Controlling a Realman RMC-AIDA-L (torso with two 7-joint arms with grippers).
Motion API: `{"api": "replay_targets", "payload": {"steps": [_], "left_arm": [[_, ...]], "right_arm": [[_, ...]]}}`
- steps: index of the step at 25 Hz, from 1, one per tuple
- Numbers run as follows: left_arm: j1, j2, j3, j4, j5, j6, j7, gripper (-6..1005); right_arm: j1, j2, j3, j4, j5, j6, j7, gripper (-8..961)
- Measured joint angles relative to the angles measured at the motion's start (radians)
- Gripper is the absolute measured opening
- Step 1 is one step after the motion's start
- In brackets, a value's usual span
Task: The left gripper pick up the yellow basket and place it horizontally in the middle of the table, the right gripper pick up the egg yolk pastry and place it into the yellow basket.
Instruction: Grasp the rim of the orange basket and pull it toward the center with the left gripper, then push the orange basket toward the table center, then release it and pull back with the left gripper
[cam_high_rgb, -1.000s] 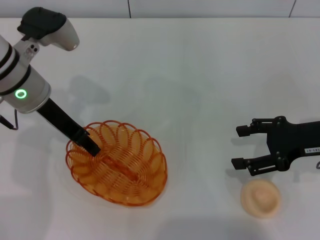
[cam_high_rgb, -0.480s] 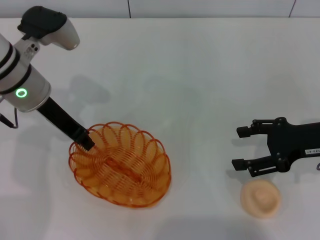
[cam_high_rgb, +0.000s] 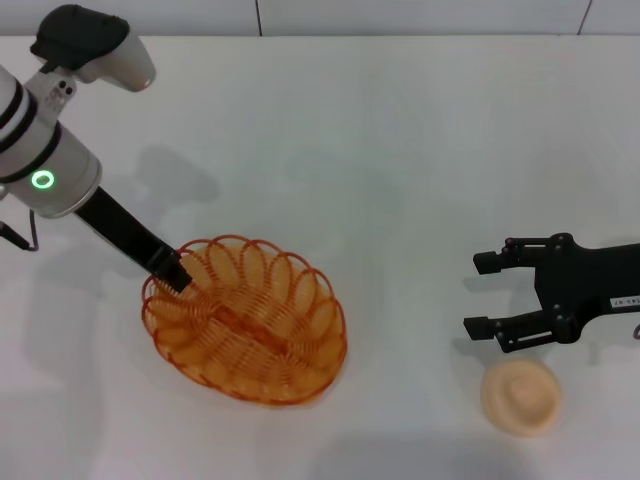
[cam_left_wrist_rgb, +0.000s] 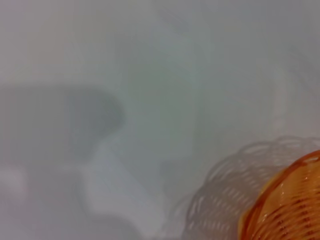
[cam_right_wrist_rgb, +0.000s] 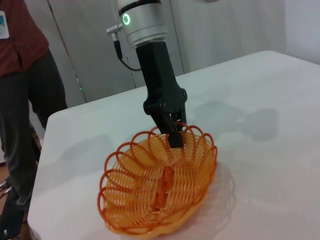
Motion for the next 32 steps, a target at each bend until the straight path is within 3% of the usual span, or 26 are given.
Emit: {"api": "replay_targets", "payload": {"steps": [20, 27, 32], "left_arm": [[-0.007, 0.000, -0.006, 0.001, -0.152, -0.091, -0.201, 85], [-0.001, -0.006, -0.098, -0.011, -0.206, -0.103, -0.248, 85], [0.000, 0.001, -0.103, -0.052, -0.202, -0.119, -0.299, 85]], "right_arm": [[-0.002, -0.003, 0.001, -0.007, 0.014, -0.002, 0.000, 826], [-0.001, -0.004, 0.016, -0.007, 0.014, -0.020, 0.000, 825], [-0.002, -0.005, 0.018, -0.008, 0.014, -0.031, -0.002, 824]]}}
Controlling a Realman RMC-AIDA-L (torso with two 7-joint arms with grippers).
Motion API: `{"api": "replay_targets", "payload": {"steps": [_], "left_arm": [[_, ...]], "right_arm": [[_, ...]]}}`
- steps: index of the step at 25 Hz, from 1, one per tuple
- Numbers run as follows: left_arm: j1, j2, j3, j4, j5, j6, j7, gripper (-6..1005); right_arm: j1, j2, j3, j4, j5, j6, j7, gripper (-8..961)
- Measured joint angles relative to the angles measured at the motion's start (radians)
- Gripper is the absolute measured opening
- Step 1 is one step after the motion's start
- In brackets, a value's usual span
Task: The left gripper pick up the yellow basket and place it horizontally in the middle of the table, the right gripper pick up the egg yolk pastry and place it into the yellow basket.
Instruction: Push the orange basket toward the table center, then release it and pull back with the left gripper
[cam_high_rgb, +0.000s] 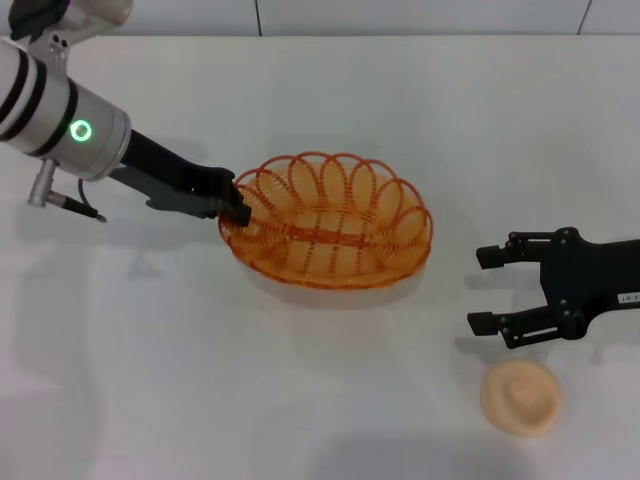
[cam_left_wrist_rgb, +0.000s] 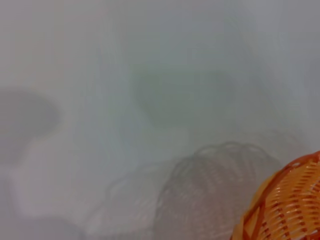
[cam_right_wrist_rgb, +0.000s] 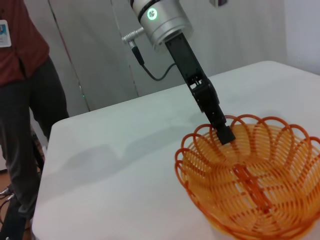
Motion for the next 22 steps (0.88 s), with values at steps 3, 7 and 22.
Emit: {"api": "replay_targets", "payload": {"steps": [3, 7, 22], "left_arm": [[-0.001, 0.000, 0.004, -0.015, 0.008, -0.010, -0.017, 85], [-0.003, -0.004, 0.006, -0.018, 0.019, -0.030, -0.030, 84], [-0.013, -0.040, 0.009, -0.069, 0.017, -0.089, -0.015, 84]], "right_arm": [[0.000, 0.000, 0.000, 0.000, 0.000, -0.005, 0.000, 823], [0.000, 0.000, 0.000, 0.000, 0.000, -0.014, 0.000, 823], [0.000, -0.001, 0.000, 0.000, 0.000, -0.029, -0.001, 820]]}}
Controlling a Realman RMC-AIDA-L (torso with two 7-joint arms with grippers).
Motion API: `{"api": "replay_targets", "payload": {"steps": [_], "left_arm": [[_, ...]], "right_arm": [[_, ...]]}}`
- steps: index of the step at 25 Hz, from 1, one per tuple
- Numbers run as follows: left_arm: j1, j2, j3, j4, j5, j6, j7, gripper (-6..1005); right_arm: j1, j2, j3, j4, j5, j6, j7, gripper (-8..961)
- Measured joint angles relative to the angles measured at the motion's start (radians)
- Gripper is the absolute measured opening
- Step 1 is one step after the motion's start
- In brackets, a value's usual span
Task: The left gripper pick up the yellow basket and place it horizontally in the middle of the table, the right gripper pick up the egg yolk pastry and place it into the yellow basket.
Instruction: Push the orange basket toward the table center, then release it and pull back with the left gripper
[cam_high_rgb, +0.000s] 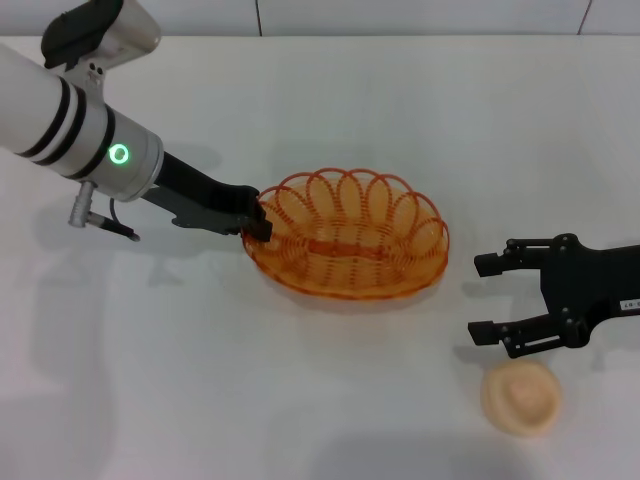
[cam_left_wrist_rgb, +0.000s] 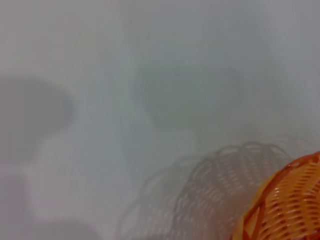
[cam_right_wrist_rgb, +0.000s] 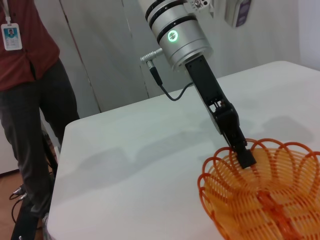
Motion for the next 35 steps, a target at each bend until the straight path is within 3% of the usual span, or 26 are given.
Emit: {"api": "replay_targets", "payload": {"steps": [20, 26, 35], "left_arm": [[0.005, -0.003, -0.001, -0.014, -0.032, -0.005, 0.031, 138], [0.011, -0.002, -0.002, -0.012, -0.058, -0.002, 0.046, 318], [0.041, 0.007, -0.006, 0.032, -0.135, -0.002, 0.163, 708]], "right_arm": [[-0.002, 0.000, 0.000, 0.000, 0.000, -0.003, 0.000, 817], [-0.002, 0.000, 0.009, 0.000, 0.000, -0.003, 0.000, 816], [-0.004, 0.001, 0.009, 0.000, -0.001, -0.003, 0.000, 815]]}}
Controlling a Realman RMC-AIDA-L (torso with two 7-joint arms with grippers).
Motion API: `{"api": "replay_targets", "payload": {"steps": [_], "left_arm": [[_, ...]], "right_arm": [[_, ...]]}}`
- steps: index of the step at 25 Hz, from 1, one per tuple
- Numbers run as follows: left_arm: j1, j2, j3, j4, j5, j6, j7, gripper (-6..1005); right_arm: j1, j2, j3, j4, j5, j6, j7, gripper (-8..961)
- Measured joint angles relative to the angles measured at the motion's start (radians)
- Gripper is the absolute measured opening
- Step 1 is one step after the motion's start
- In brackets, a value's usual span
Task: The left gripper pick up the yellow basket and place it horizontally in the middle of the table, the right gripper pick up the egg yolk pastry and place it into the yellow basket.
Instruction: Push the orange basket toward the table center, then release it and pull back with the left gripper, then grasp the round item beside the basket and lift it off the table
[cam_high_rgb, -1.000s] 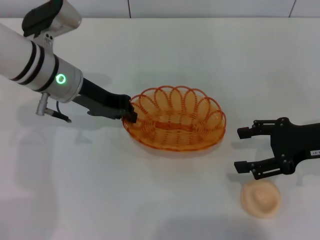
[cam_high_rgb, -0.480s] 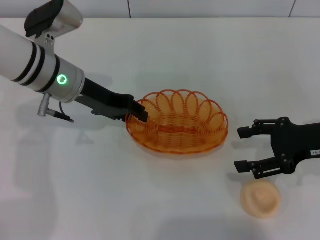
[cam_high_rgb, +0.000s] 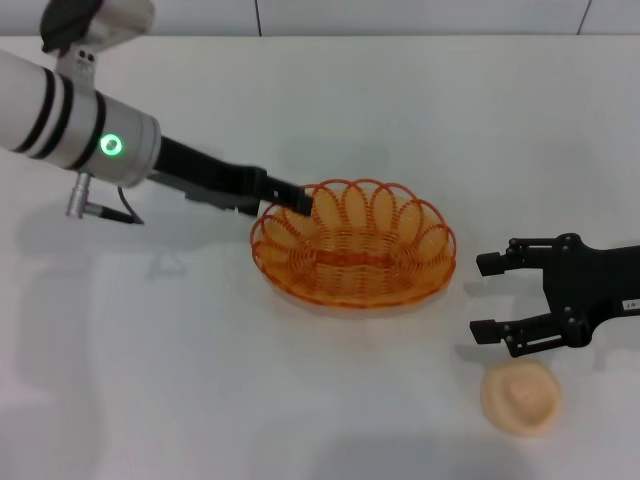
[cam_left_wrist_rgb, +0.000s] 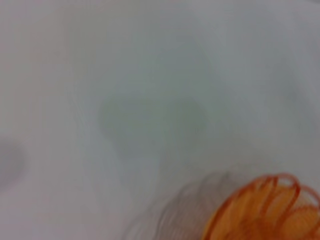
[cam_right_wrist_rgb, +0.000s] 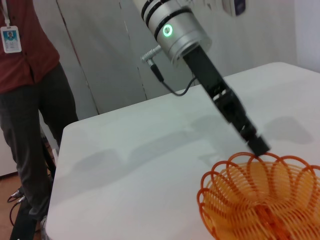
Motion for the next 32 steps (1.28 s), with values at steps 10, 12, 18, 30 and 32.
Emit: {"api": "replay_targets", "payload": {"steps": [10, 12, 18, 30, 32], "left_arm": [[0.120, 0.031, -0.005, 0.090, -0.203, -0.021, 0.216, 892], [0.140, 0.043, -0.005, 0.096, -0.245, -0.011, 0.272, 892], [0.178, 0.066, -0.005, 0.108, -0.312, 0.034, 0.431, 890], [0.188, 0.054, 0.009, 0.162, -0.242, 0.263, 0.712, 888], [0.198, 0.049, 0.009, 0.183, -0.243, 0.281, 0.718, 887]], "right_arm": [[-0.010, 0.000, 0.001, -0.007, 0.001, 0.000, 0.002, 813], [-0.017, 0.000, 0.001, -0.018, 0.001, 0.001, 0.005, 813], [-0.047, 0.004, 0.002, -0.072, -0.002, 0.002, 0.029, 812], [-0.065, -0.001, 0.001, -0.153, -0.114, 0.004, 0.166, 810], [-0.084, 0.001, -0.004, -0.201, -0.139, 0.000, 0.200, 810]]}}
